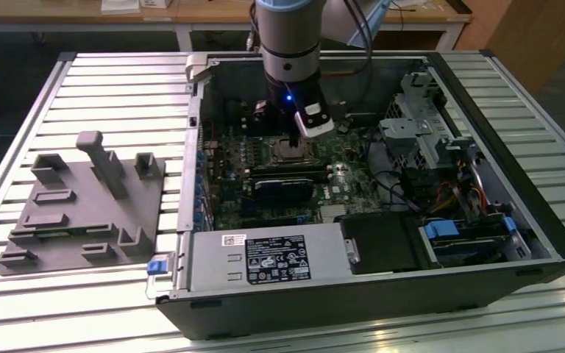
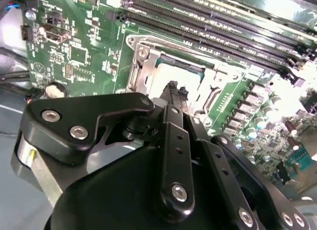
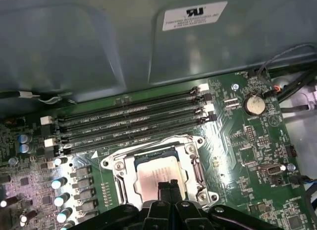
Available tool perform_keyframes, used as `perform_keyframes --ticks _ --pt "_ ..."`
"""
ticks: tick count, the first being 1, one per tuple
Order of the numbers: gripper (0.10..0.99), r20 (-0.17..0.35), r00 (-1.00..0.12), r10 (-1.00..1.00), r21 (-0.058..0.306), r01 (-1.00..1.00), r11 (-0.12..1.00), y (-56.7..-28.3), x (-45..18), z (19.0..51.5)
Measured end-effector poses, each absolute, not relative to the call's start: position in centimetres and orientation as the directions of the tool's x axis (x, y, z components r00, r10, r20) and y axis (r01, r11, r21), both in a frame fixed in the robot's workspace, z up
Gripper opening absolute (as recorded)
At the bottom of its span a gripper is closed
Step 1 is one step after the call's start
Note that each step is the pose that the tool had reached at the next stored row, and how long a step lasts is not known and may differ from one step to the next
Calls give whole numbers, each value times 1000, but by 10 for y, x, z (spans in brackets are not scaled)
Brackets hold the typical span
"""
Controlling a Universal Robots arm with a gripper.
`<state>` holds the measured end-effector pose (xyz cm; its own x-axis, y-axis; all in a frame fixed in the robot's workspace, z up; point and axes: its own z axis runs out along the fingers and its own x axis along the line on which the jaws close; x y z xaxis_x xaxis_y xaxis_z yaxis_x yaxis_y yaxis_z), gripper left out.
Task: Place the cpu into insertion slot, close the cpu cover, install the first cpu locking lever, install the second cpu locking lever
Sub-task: 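Install the second cpu locking lever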
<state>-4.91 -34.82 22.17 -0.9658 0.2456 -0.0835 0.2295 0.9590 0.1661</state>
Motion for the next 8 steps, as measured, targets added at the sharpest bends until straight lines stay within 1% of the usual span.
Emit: perform_keyframes --ticks 8 --pt "106 -84 -966 246 166 230 959 -348 -49 224"
